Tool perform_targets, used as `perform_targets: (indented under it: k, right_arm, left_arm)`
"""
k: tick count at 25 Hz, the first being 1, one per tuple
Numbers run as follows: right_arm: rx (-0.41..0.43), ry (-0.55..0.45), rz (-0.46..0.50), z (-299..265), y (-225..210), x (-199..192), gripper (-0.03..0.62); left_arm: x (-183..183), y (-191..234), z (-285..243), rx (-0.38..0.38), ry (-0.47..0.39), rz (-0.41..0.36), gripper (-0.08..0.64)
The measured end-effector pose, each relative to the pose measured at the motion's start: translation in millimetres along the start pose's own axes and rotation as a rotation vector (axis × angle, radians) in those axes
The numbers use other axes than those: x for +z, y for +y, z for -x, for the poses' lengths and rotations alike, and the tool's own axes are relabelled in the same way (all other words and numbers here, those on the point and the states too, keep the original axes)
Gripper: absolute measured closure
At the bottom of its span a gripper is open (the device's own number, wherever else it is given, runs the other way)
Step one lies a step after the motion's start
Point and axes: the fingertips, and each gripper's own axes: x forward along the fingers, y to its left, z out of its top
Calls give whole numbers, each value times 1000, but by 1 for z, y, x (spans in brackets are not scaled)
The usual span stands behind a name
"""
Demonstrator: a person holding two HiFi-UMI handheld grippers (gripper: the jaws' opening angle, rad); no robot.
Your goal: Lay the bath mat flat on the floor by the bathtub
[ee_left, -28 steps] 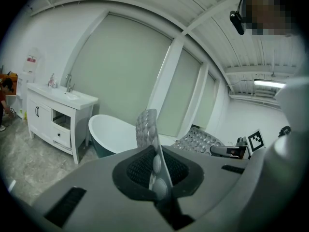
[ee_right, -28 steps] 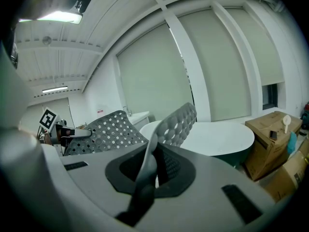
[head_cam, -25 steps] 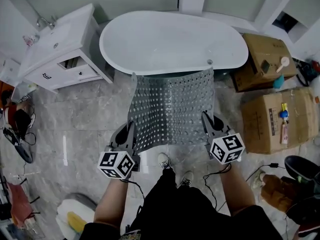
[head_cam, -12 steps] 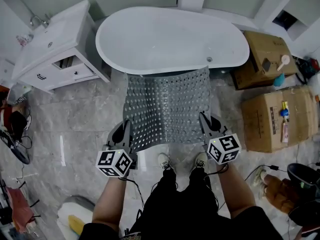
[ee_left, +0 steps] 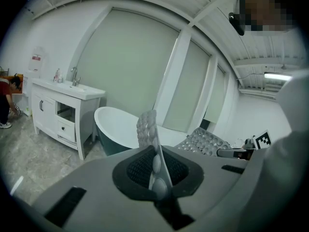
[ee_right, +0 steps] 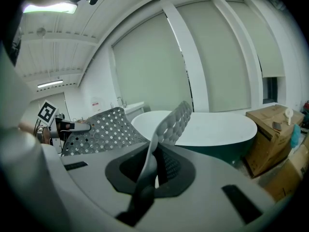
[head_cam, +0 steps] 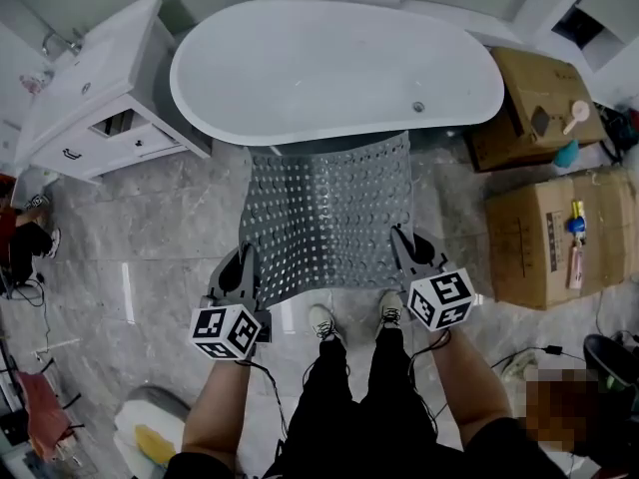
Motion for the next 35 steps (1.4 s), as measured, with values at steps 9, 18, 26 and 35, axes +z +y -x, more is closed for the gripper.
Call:
perform_targets:
  k: [9, 18, 26, 35]
  right_arm:
    - [-17, -3, 100, 72, 84, 97, 563]
    - [-44, 7, 176, 102, 115, 144, 563]
    - [-53, 26, 197, 57, 66, 76, 563]
    - [-66, 31, 227, 4, 12, 1, 563]
  left_arm:
    - [89, -2, 117, 19, -73, 41, 529]
    - [129, 1, 152, 22, -114, 58, 529]
    - [58, 15, 85, 0, -94, 29, 529]
    - [-23, 42, 14, -16, -85, 3, 529]
